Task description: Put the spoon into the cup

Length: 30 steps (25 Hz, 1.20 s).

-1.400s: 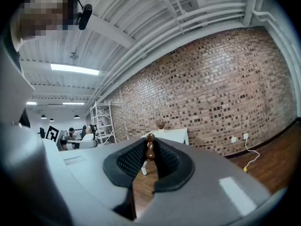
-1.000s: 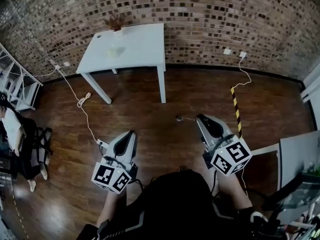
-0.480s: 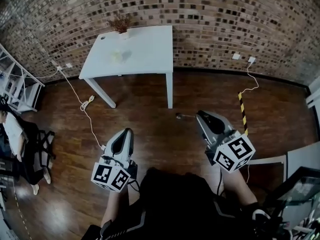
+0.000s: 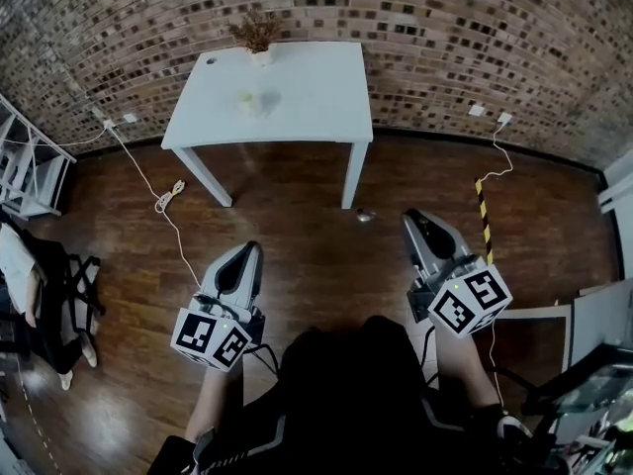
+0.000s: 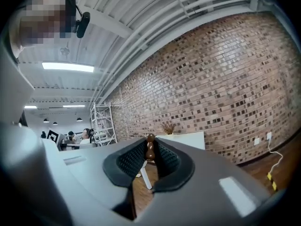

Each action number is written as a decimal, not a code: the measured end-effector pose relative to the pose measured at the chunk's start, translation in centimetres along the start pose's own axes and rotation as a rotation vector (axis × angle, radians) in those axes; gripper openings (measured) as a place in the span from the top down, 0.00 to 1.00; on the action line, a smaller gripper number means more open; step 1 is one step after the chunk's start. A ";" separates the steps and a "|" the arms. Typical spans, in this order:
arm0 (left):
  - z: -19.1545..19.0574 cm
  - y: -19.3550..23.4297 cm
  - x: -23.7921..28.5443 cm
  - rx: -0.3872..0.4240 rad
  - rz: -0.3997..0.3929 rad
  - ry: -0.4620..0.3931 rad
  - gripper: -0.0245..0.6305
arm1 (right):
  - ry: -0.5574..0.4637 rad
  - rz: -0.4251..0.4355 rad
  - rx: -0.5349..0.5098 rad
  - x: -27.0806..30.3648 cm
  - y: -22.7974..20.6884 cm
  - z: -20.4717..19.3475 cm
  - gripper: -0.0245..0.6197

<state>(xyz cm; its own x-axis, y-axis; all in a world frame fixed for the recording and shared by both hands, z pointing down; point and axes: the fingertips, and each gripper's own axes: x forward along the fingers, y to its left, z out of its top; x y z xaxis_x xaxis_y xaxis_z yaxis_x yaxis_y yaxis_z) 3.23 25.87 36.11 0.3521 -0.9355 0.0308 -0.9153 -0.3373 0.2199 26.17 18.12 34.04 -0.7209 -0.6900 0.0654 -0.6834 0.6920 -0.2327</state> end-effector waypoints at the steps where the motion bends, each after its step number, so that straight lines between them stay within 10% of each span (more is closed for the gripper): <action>1: -0.1 0.7 0.2 -0.007 0.004 0.002 0.97 | 0.010 0.000 -0.002 0.6 0.0 -0.1 0.90; 19: 3.2 8.9 14.5 0.038 0.013 0.051 0.97 | 0.013 0.074 0.016 16.1 -8.0 2.0 0.90; 30: 5.3 20.9 18.6 0.017 -0.123 0.070 0.97 | 0.005 -0.073 0.067 27.8 -7.0 1.6 0.90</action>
<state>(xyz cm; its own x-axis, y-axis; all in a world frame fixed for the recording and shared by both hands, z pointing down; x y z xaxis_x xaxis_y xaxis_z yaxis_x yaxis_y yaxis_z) -10.38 0.91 36.08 0.4741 -0.8775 0.0728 -0.8675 -0.4513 0.2093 11.14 -6.21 35.91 -0.6700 -0.7369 0.0899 -0.7251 0.6238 -0.2916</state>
